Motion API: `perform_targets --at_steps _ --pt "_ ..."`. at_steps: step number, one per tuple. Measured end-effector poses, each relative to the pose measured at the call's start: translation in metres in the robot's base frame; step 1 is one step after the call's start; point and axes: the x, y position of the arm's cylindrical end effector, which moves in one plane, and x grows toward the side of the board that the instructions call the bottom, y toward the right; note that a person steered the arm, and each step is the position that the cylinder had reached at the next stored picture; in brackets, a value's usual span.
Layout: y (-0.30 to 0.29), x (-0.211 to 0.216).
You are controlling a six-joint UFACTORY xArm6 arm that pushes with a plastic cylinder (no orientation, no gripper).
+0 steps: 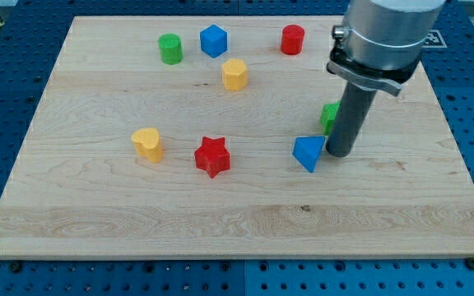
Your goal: Move the green star to the top right of the blue triangle
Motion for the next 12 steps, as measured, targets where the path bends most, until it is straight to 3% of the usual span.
perform_targets --at_steps 3,4,6,10,12 --pt "-0.038 0.019" --pt "-0.029 0.022" --pt "0.054 0.021" --pt "0.058 -0.080" --pt "0.039 -0.077"
